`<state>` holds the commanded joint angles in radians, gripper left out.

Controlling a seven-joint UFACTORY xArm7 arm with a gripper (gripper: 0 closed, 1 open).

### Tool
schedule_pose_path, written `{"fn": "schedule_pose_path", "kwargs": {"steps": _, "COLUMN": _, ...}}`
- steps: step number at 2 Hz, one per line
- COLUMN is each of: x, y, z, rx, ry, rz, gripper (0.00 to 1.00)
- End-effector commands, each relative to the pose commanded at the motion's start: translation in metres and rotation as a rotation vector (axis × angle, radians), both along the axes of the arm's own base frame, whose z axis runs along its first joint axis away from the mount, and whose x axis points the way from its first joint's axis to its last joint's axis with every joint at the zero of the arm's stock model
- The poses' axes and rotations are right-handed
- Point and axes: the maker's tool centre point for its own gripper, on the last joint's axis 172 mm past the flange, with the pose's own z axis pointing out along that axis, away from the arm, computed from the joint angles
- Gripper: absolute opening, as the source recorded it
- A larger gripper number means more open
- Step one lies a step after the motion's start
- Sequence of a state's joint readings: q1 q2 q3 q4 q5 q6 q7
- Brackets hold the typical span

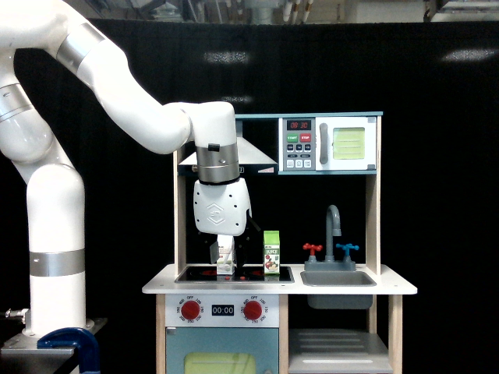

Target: Put the green box into the sink

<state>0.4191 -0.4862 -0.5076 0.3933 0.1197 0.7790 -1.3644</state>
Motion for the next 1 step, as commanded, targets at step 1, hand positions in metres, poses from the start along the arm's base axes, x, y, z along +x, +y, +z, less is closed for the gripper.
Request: {"fn": "schedule_pose_path", "kwargs": {"steps": 1, "x": 0.0170, "y": 0.0300, "z": 0.0150, "rx": 0.282, "ry": -0.027, "rz": 0.179, "gripper": 1.00}}
